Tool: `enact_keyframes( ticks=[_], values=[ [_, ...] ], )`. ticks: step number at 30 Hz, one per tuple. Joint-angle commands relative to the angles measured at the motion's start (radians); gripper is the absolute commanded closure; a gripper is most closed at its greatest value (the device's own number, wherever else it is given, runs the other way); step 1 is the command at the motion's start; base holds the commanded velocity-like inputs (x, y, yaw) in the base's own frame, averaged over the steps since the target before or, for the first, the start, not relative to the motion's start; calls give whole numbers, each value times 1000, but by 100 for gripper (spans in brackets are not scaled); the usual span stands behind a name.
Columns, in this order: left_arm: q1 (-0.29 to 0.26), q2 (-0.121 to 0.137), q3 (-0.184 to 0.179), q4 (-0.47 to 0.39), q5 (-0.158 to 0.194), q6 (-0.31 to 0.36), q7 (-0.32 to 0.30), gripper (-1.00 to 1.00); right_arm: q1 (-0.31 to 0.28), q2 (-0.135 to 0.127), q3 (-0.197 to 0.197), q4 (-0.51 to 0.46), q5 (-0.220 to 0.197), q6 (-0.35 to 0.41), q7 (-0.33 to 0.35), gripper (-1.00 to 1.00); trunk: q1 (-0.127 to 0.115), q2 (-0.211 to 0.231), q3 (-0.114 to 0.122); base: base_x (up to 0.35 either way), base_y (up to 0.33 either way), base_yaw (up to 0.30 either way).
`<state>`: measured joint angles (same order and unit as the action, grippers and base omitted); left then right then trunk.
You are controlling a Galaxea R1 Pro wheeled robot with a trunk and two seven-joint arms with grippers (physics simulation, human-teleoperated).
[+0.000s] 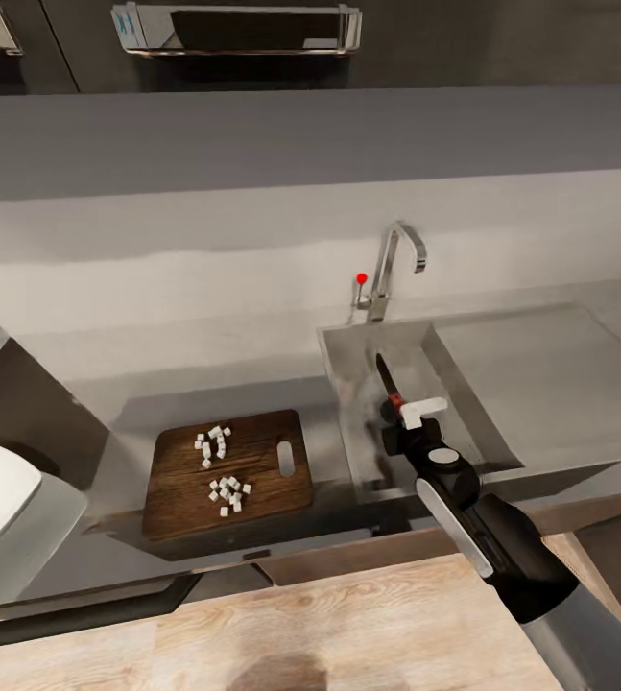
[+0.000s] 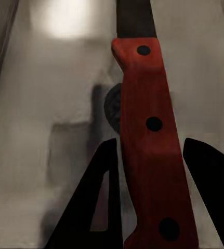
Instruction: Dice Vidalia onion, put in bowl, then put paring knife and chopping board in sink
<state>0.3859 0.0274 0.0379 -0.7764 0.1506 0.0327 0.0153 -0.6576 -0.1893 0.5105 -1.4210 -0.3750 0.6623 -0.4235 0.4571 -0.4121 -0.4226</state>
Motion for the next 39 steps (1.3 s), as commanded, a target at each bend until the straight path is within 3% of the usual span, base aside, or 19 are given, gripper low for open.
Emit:
enact_keyframes(
  ticks=[1,5,24,25,31,35,39],
  values=[
    [1,0,-1,-2,10,4,2,-100,-1,23,1,51,-21,-11,-9,100,1,-2,-1,1,-1,0],
    [1,0,-1,-1,10,4,2,-100,-1,60,-2,135,-29,-56,-8,100,1,-2,-1,0,0,0],
    [1,0,-1,-3,10,4,0,-100,-1,65,-3,222,-33,-97,-8,100,1,-2,-1,48,0,0],
    [1,0,-1,-3,10,3,0,-100,-1,65,-3,225,-33,-99,-8,-100,1,-2,-1,1,0,0],
    [1,0,-1,-2,10,4,0,-100,-1,67,-3,226,-36,-103,-8,-100,1,-2,-1,0,0,0],
    [1,0,-1,-1,10,4,0,-100,-1,65,-3,207,-36,-151,-7,-100,1,-2,-1,0,0,0],
    [1,0,-1,-1,10,4,0,-100,-1,58,-7,107,-35,-168,-15,-100,1,-2,-1,0,0,0]
  ],
)
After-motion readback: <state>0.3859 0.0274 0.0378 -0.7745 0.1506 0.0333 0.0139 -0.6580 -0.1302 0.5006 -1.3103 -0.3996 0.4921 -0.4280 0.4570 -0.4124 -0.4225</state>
